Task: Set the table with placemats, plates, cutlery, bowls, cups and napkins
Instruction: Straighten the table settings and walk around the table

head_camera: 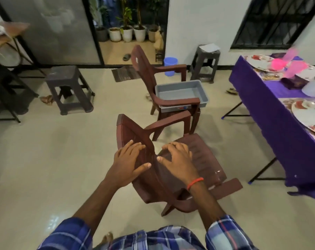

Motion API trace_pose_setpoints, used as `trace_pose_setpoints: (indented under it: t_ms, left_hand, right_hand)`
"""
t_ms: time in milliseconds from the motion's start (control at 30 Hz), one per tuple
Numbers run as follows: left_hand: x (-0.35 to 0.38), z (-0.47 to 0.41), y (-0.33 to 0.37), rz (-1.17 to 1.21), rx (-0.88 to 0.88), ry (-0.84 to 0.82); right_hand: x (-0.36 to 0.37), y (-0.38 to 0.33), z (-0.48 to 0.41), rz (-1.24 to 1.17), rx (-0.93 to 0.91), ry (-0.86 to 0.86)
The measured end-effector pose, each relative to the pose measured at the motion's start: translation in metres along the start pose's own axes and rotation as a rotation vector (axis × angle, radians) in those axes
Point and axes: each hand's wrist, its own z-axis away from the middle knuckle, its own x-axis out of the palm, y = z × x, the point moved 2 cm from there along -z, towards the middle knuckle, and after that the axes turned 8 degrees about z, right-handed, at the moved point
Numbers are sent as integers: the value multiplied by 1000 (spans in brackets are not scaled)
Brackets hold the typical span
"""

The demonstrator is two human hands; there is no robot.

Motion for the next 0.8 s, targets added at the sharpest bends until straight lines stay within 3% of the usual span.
trace_pose_setpoints:
  t_ms: [367,633,800]
  left_hand:
    - [-70,-19,-88,10,199,-118]
    - [-67,-71,-82,66,378,-253]
    - [-68,-111,-83,-15,486,-324]
  right_hand:
    - [53,-99,32,-53,314,48]
    - [42,-104,23,-24,498,128]
    - [44,-96,-3,-28,577,148]
